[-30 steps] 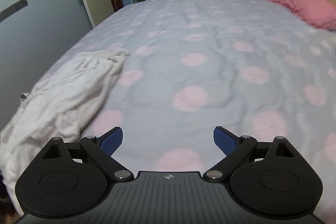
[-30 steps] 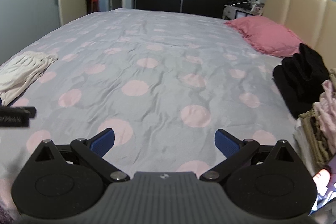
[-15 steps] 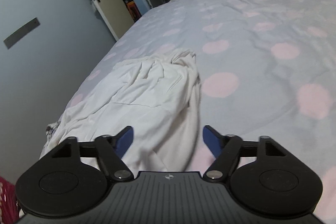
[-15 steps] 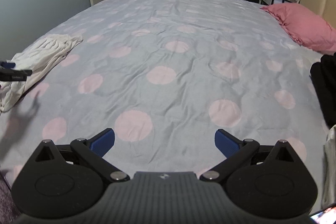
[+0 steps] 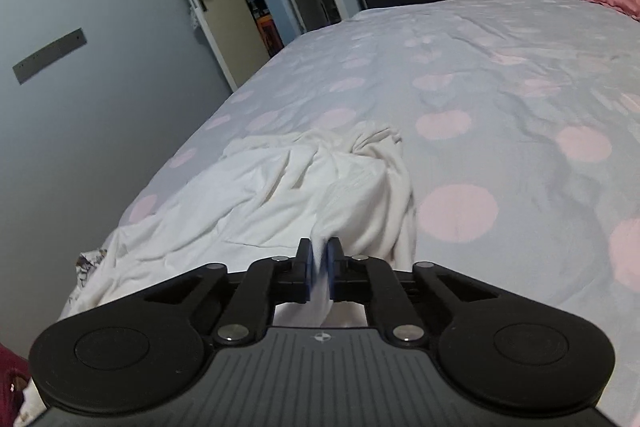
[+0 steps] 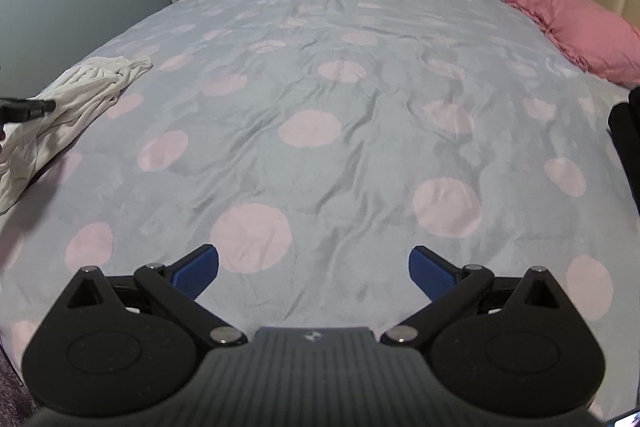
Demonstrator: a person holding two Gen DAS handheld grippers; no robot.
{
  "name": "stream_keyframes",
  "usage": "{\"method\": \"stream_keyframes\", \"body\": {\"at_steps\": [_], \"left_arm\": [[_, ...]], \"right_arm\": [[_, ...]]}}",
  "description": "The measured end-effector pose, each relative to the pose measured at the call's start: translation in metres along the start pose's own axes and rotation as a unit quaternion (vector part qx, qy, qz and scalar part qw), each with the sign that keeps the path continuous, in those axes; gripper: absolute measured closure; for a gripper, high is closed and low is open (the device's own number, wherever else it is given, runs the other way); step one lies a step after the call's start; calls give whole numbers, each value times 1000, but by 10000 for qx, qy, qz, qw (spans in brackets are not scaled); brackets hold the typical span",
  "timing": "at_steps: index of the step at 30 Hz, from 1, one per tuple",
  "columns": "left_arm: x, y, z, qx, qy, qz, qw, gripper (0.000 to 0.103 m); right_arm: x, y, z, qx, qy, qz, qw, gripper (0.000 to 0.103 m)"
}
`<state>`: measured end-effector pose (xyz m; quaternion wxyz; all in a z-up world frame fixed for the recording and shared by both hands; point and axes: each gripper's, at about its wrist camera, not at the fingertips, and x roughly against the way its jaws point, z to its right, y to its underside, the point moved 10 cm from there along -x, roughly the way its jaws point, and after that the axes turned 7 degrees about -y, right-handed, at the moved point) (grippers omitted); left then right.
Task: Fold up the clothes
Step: 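Reach the left tool to the white shirt and close on its edge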
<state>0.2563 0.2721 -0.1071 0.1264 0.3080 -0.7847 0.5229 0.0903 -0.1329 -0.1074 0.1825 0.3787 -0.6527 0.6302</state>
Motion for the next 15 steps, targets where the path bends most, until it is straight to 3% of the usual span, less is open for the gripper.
{"method": "stream_keyframes", "body": {"at_steps": [9, 15], "left_arm": [[93, -24, 26, -158, 893, 359, 9952, 101], [189, -28, 64, -234, 1877, 738, 9792, 101]], "right_arm": [[18, -7, -12, 94, -65, 223, 9997, 1], [40, -12, -21, 58, -252, 389, 9989, 1]]}}
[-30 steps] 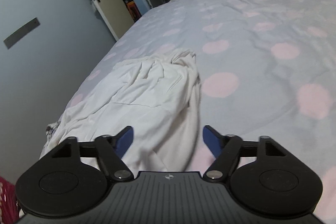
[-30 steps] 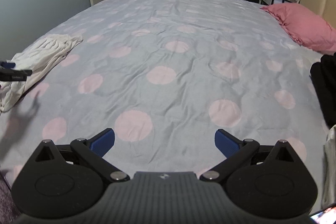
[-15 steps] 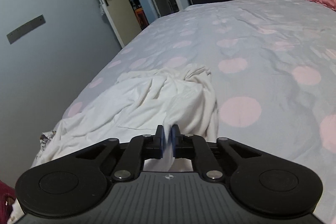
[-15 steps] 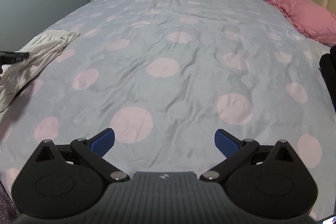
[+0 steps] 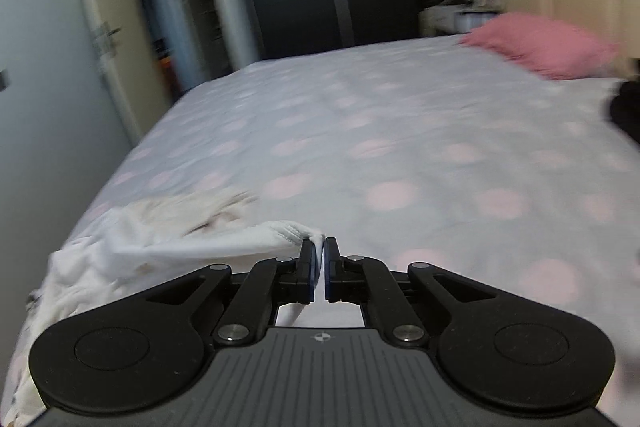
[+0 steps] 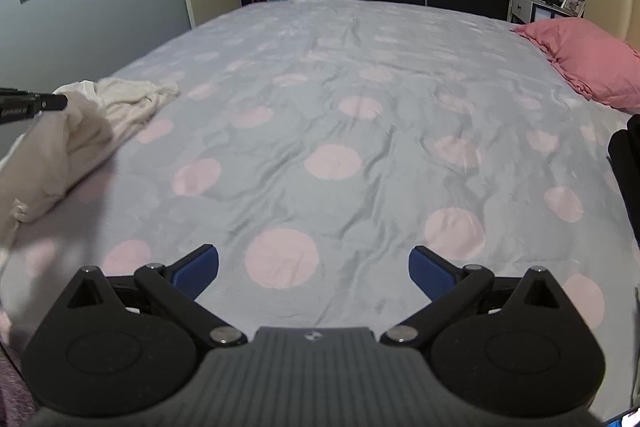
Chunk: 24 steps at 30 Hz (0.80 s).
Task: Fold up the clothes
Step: 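Reach the left tool to the white shirt and close on its edge, then grasp another shirt edge with the right tool while the left tool holds its edge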
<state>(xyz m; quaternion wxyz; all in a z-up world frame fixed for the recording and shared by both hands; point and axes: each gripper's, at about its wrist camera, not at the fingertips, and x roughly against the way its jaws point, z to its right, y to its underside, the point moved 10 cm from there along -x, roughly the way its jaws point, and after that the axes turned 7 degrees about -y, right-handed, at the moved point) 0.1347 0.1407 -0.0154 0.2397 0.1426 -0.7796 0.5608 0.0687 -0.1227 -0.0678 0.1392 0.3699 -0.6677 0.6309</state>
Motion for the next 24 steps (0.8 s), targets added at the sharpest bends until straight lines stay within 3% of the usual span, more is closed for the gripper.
{"method": "stream_keyframes", "body": {"at_steps": [5, 9, 15, 19, 22, 24], "left_arm": [[52, -1, 79, -123, 830, -27, 9965, 101], [82, 11, 133, -165, 1443, -97, 9893, 101], [121, 41, 221, -600, 2551, -406, 9642, 101], [125, 80, 257, -1095, 2720, -882, 9520, 101], [122, 102, 259, -1198, 2847, -1263, 9427, 100], [124, 105, 251, -1284, 2846, -1294, 9411, 88]], "right_arm": [[21, -3, 0, -164, -162, 28, 9997, 1], [33, 3, 14, -391, -48, -77, 9992, 1], [35, 19, 22, -475, -37, -279, 9985, 1], [37, 30, 28, -530, -30, -414, 9977, 1], [31, 45, 24, -640, -223, -617, 9958, 2], [24, 57, 20, -800, -396, -778, 9930, 6]]}}
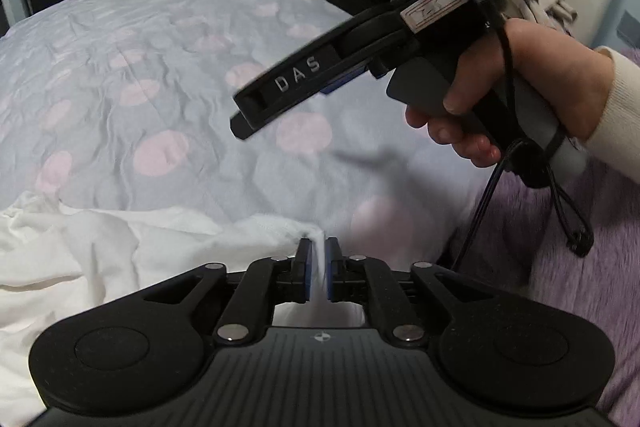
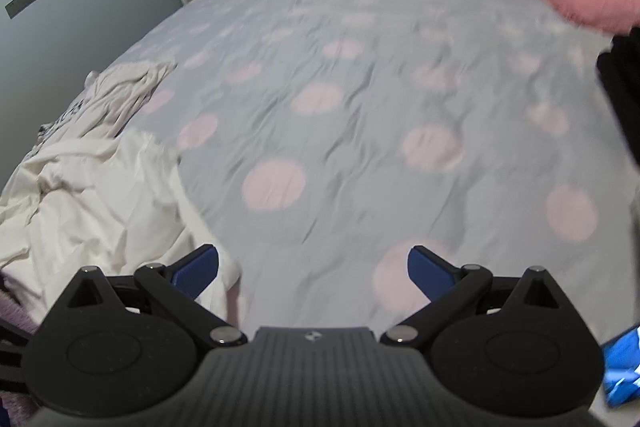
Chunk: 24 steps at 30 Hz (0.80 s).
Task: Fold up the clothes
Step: 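Grasp another shirt edge with the right tool while the left tool holds its edge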
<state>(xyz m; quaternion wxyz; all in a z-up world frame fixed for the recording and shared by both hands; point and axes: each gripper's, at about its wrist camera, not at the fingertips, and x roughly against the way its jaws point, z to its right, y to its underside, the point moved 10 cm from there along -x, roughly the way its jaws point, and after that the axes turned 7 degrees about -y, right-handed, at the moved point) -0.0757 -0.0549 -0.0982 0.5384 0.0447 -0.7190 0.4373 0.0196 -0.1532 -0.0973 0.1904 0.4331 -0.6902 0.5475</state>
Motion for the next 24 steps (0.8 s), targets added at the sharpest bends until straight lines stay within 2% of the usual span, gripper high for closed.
{"method": "stream_keyframes", "body": {"at_steps": [1, 2, 3, 7, 9, 15, 19, 22, 24], "left_arm": [[3, 2, -3, -15, -10, -14, 10000, 84], [5, 2, -7, -17, -44, -8, 10000, 77], [7, 3, -12, -22, -91, -4, 10000, 73], [22, 8, -48, -10, -396, -11, 9992, 71], [28, 7, -75, 81, -634, -22, 9980, 67], [27, -6, -167, 161, -1458, -16, 9892, 67], [8, -17, -236, 139, -2040, -57, 9789, 67], [-19, -12, -283, 125, -2329, -322, 9719, 67], [-35, -7, -304, 130, -2388, -449, 9700, 67]], "right_arm": [[-4, 5, 0, -73, -68, -92, 9999, 10], [-9, 9, -1, -143, -130, -186, 9996, 22], [-13, 14, -1, -214, -192, -280, 9992, 29], [-26, 24, -7, -346, -335, -485, 9977, 29], [-29, 25, -14, -308, -408, -549, 9972, 28], [-45, 30, -38, -40, -547, -789, 9954, 28], [-58, 34, -42, 62, -466, -926, 9946, 28], [-66, 36, -41, 60, -423, -1017, 9939, 28], [-71, 37, -39, 37, -406, -1064, 9935, 28]]}}
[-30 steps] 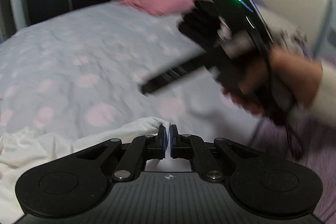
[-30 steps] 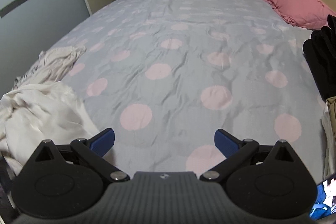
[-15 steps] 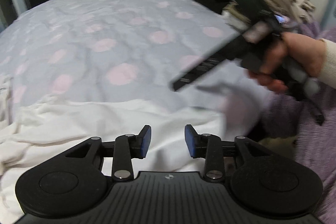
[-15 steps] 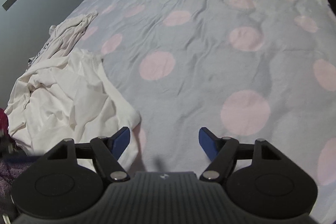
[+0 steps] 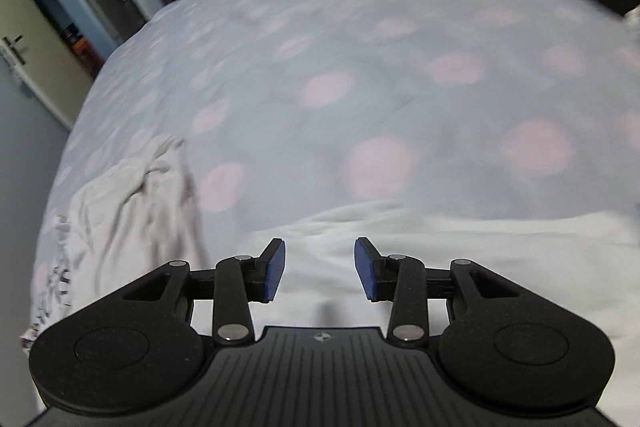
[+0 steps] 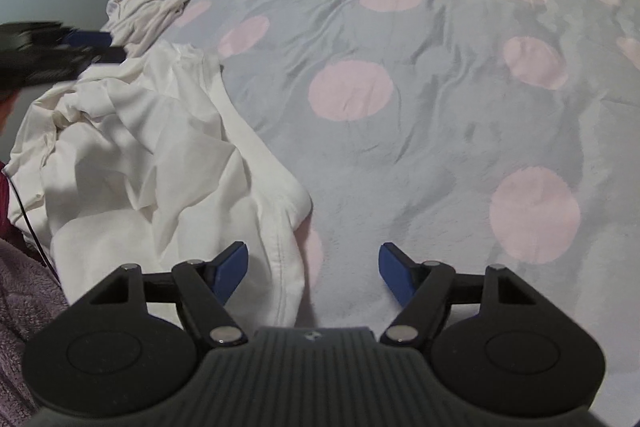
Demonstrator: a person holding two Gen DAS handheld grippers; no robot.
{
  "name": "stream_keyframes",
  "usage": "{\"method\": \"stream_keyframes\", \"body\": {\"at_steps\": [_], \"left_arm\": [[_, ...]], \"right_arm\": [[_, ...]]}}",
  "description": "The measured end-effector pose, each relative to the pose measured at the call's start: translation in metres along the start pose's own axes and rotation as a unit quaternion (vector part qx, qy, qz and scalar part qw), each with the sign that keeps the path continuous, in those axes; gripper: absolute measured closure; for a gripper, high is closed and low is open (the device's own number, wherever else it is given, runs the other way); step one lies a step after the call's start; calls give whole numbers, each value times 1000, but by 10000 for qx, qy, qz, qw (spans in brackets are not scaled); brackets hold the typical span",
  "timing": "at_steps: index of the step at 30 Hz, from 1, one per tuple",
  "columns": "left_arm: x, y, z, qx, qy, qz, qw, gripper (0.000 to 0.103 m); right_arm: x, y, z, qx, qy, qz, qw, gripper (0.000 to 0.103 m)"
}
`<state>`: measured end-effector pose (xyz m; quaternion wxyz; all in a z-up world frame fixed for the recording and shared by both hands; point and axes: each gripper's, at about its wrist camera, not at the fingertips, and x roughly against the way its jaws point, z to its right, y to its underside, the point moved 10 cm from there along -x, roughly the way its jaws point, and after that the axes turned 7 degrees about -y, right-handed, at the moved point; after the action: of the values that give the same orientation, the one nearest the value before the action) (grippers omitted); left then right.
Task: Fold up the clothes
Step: 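Grasp another shirt edge with the right tool while the left tool holds its edge, then lift the white shirt high with both tools and shake it out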
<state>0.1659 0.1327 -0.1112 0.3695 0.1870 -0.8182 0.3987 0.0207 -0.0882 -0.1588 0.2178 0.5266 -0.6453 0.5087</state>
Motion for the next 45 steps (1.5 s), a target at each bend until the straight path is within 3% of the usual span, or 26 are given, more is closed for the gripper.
{"method": "stream_keyframes", "body": {"at_steps": [8, 10, 13, 14, 15, 18, 27, 34, 41, 43, 45], "left_arm": [[-75, 11, -28, -5, 64, -351, 9994, 67], [-85, 15, -27, -5, 127, -422, 9990, 71], [-81, 18, -27, 60, 140, -397, 9991, 87], [-79, 18, -28, 74, 123, -394, 9991, 92], [-76, 19, -29, 88, 127, -388, 9991, 95], [-58, 15, -40, 262, 82, -277, 9992, 96], [69, -25, -102, 1256, -138, 616, 9901, 96], [182, -60, -135, 1526, -558, 1547, 9745, 96], [314, -113, -171, 1916, -815, 2756, 9385, 97], [351, -125, -179, 2022, -844, 3083, 9257, 97], [388, -135, -187, 2150, -846, 3420, 9109, 97]], "right_arm": [[-19, 0, 5, -122, -125, -137, 9998, 29], [-22, -1, 3, -64, -134, -122, 9998, 31], [-23, -4, -5, 110, -216, -83, 9997, 60], [-23, -4, -8, 172, -267, -77, 9995, 78], [-22, -4, -10, 187, -298, -75, 9994, 88], [-18, -5, -13, 220, -311, -30, 9993, 96], [31, -29, -15, 293, -125, 754, 9966, 98], [125, -82, -42, 785, 301, 2019, 9758, 99], [227, -133, -73, 1267, 730, 3265, 9338, 99], [257, -147, -83, 1400, 850, 3610, 9181, 99], [301, -163, -97, 1567, 1038, 4068, 8940, 99]]}}
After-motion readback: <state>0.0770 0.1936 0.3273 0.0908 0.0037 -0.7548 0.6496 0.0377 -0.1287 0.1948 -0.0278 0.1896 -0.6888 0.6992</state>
